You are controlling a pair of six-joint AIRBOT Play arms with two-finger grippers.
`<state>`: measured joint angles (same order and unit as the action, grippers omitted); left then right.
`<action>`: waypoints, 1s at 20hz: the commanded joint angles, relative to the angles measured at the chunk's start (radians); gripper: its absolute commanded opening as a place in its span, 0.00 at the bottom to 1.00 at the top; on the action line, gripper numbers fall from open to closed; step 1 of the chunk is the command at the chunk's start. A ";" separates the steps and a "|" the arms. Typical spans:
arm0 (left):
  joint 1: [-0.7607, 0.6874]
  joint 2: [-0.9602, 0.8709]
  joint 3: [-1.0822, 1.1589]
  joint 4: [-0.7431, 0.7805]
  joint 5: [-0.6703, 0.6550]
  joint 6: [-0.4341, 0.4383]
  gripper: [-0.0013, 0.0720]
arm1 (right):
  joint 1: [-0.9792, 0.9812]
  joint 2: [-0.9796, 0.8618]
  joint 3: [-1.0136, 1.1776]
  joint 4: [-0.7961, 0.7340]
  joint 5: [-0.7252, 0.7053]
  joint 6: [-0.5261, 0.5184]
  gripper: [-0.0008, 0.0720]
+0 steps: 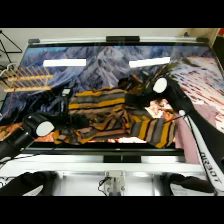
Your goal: Fold the shirts.
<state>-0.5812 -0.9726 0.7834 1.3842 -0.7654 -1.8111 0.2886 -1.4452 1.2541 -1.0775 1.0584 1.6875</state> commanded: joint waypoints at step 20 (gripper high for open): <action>0.001 -0.060 0.001 0.004 0.047 -0.018 0.09 | 0.343 -0.200 0.077 -0.412 -0.044 0.045 0.85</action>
<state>-0.5804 -1.0332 0.7834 1.3876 -0.7177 -1.8286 0.6224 -1.6199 1.3308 -1.4220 1.0706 1.6764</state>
